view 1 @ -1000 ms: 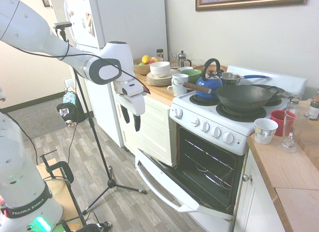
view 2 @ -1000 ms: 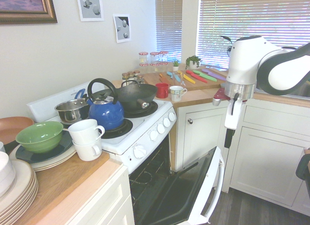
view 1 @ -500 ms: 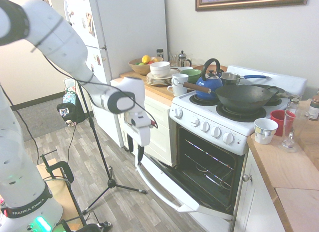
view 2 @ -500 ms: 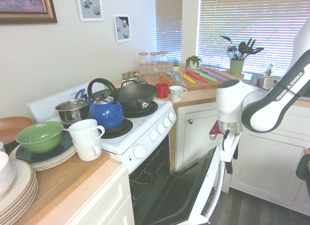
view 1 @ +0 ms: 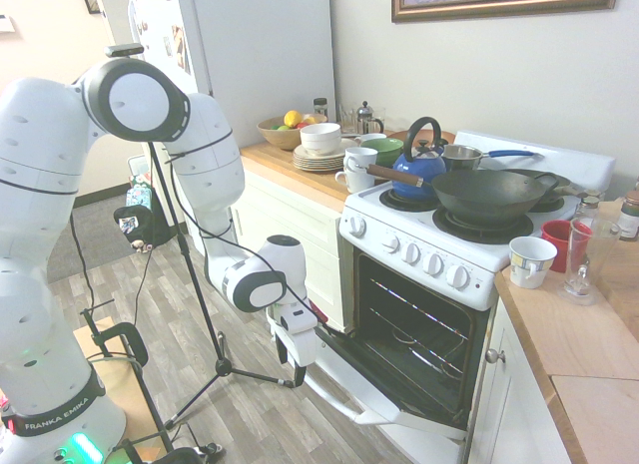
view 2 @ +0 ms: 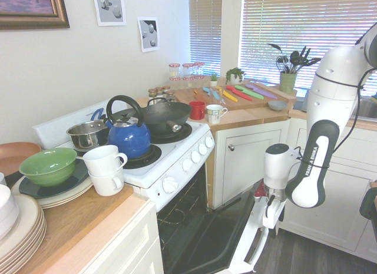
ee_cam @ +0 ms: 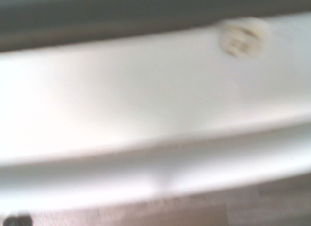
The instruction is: Close the oven
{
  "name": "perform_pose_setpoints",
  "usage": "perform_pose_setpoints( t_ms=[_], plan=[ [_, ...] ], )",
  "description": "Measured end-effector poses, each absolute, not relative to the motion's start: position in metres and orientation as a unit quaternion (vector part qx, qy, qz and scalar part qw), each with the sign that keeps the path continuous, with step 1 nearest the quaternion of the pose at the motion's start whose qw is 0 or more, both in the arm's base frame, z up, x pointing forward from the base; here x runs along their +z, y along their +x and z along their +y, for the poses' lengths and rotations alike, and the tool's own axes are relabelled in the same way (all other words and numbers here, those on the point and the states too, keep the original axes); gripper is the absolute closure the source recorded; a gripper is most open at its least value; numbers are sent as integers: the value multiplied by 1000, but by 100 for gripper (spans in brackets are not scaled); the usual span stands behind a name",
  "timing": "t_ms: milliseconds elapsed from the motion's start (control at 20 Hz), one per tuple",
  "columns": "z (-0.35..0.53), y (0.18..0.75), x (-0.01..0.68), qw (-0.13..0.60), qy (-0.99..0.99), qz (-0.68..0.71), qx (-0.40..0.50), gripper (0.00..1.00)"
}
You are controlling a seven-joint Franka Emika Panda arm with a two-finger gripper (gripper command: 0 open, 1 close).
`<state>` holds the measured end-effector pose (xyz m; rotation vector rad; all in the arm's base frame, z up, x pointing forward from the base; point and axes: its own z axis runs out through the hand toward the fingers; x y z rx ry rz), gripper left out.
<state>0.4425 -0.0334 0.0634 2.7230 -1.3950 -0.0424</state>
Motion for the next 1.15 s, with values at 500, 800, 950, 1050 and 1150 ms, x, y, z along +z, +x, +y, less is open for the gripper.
perform_pose_setpoints(
  t_ms=[500, 800, 950, 1050, 1150],
  plan=[
    [5, 500, 69, 10, 899, -436, 38, 0],
    [49, 580, 127, -21, 902, -423, 87, 0],
    [74, 624, 165, -36, 897, -428, 103, 0],
    [85, 648, 202, -45, 895, -430, 107, 0],
    [94, 648, 245, -38, 901, -426, 76, 0]
  ],
)
